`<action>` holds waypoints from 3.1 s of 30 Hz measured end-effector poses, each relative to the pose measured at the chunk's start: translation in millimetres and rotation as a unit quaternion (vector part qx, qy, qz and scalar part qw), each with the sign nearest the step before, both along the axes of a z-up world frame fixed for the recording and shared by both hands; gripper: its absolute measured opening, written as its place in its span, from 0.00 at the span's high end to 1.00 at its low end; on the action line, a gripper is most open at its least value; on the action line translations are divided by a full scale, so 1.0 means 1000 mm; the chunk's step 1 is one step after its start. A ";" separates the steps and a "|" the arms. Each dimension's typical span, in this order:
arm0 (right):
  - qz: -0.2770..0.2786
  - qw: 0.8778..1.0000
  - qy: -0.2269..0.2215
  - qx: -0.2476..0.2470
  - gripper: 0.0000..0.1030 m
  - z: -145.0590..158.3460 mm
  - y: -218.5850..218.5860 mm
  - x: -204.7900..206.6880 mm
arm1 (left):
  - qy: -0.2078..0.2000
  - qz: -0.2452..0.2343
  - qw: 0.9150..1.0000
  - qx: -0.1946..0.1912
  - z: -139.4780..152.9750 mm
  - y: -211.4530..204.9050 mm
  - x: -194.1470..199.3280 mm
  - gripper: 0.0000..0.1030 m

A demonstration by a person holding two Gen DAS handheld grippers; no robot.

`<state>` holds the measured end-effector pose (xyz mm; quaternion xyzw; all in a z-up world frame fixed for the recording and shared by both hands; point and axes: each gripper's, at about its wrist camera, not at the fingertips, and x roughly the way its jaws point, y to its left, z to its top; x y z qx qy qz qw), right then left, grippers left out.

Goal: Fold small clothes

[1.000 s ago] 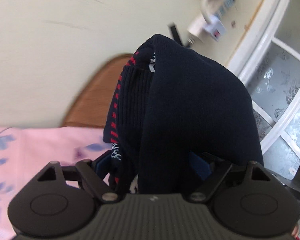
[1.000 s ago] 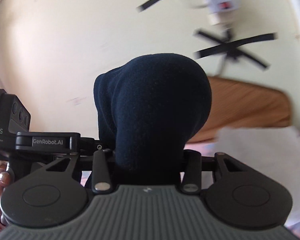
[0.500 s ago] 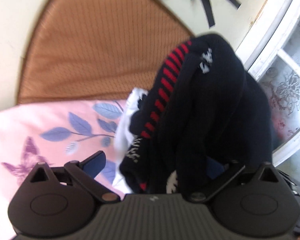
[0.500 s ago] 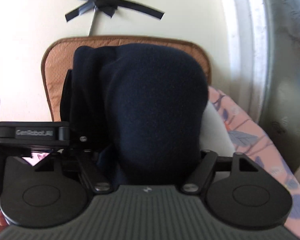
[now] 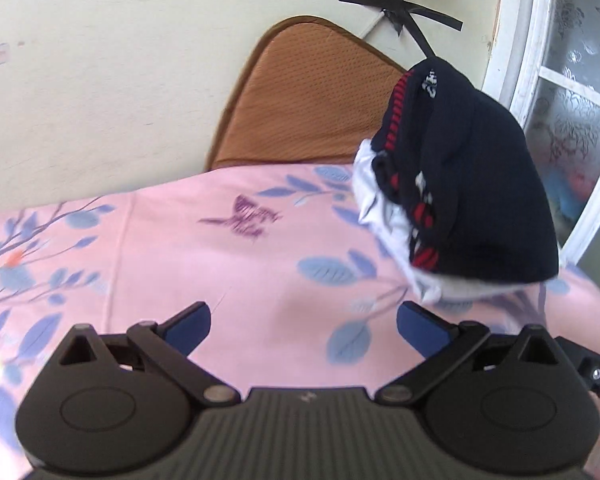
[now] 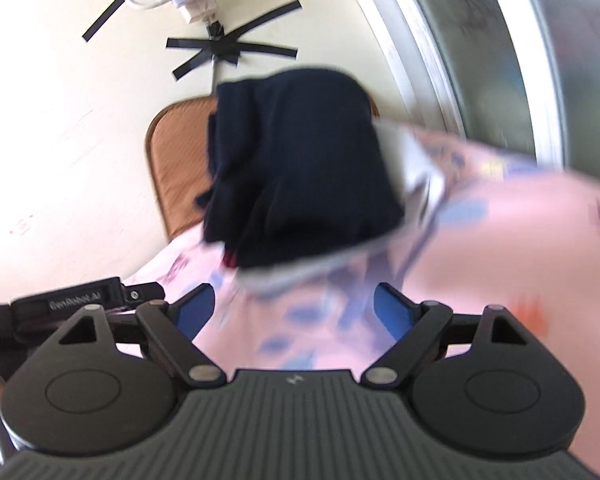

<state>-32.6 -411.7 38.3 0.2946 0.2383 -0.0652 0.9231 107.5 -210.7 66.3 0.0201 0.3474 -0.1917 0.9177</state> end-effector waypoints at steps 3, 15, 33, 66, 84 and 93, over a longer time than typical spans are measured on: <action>-0.015 1.000 0.007 -0.022 0.14 0.000 0.027 -0.017 | -0.018 0.008 1.000 0.019 -0.004 0.014 -0.023 0.00; -0.052 0.997 0.018 -0.062 0.13 0.001 0.086 -0.054 | -0.076 0.015 0.994 0.073 -0.014 0.059 -0.080 0.00; -0.122 0.989 0.027 -0.080 0.10 -0.005 0.100 -0.048 | -0.059 0.019 0.997 0.051 -0.016 0.083 -0.078 0.00; -0.134 0.990 0.000 -0.037 0.06 -0.007 0.094 -0.058 | -0.077 0.005 0.990 0.116 -0.022 0.070 -0.088 0.00; -0.124 0.992 0.006 -0.034 0.01 -0.007 0.093 -0.056 | 0.001 0.005 0.998 0.066 -0.028 0.083 -0.070 0.00; -0.122 0.992 0.004 -0.032 0.00 -0.007 0.092 -0.056 | 0.000 0.000 0.998 0.061 -0.028 0.085 -0.069 0.00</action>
